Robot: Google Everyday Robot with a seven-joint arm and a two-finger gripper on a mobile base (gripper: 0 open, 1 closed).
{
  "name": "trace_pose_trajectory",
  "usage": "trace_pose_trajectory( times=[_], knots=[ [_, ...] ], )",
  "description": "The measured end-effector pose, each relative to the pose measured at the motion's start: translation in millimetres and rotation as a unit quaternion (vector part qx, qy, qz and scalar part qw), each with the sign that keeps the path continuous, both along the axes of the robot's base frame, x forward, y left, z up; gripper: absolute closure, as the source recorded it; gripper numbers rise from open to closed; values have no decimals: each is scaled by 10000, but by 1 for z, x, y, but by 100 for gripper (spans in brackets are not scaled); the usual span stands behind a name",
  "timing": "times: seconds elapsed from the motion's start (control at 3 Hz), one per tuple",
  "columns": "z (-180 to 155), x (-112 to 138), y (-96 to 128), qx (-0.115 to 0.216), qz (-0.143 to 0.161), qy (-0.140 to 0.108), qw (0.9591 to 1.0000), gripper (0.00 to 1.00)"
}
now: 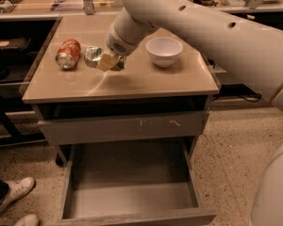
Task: Pick 7up can from middle drawer and place on counter
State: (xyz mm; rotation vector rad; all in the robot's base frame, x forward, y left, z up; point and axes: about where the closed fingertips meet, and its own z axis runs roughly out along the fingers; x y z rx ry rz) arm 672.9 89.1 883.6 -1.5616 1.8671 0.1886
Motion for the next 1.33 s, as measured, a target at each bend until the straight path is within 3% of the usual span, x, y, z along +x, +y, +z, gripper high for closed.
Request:
trace_pose_trajectory(
  times=[1.0,1.33],
  knots=[
    [-46,44,26,-36,101,421,9991,100],
    [-46,45,26,-35,101,424,9990,81]
  ],
)
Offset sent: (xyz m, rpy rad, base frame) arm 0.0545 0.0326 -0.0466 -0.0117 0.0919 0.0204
